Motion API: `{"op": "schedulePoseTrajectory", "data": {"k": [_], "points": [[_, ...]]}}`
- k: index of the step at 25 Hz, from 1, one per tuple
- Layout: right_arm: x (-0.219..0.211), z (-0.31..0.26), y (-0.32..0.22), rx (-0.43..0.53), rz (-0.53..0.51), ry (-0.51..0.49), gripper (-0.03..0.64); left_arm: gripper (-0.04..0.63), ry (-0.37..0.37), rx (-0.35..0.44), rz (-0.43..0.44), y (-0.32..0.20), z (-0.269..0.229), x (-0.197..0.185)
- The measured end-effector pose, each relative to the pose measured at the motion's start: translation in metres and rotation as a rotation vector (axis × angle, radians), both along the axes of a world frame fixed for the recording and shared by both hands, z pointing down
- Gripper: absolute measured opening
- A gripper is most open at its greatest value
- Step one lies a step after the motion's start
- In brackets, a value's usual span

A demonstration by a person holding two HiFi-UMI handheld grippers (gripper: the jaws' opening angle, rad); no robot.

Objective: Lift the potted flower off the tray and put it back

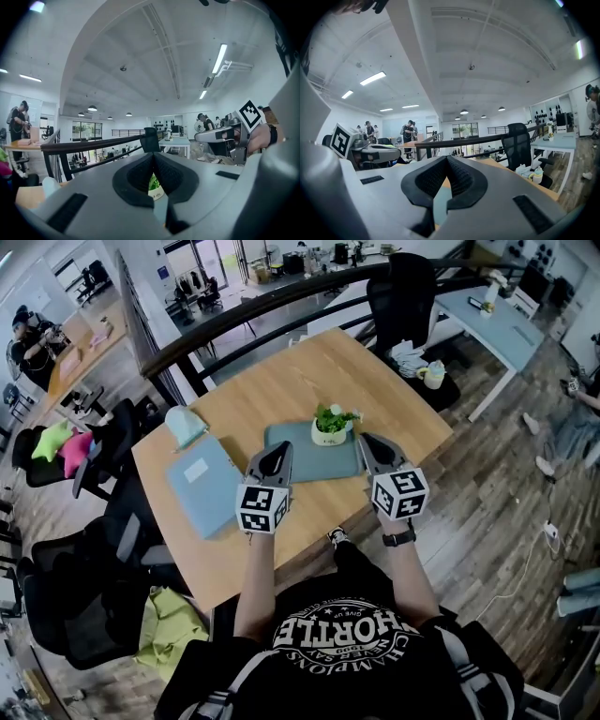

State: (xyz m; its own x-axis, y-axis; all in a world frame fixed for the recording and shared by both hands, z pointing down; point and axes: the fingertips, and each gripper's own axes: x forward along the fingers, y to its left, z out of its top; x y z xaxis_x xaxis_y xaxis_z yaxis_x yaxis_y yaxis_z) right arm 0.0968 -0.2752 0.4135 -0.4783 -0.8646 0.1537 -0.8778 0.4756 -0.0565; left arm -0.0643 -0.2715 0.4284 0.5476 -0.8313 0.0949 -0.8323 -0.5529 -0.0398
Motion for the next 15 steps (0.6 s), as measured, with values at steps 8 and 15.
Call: {"op": "schedulePoseTrajectory", "data": {"k": [8,15], "points": [[-0.007,-0.001,0.006,0.002,-0.017,-0.006,0.018,0.018,-0.009,0.065,-0.034,0.011,-0.015,-0.005],[-0.029,-0.001,0.018,-0.008,-0.084,-0.008,0.018,0.018,0.048,0.058,-0.055,0.029,-0.018,-0.022]]}}
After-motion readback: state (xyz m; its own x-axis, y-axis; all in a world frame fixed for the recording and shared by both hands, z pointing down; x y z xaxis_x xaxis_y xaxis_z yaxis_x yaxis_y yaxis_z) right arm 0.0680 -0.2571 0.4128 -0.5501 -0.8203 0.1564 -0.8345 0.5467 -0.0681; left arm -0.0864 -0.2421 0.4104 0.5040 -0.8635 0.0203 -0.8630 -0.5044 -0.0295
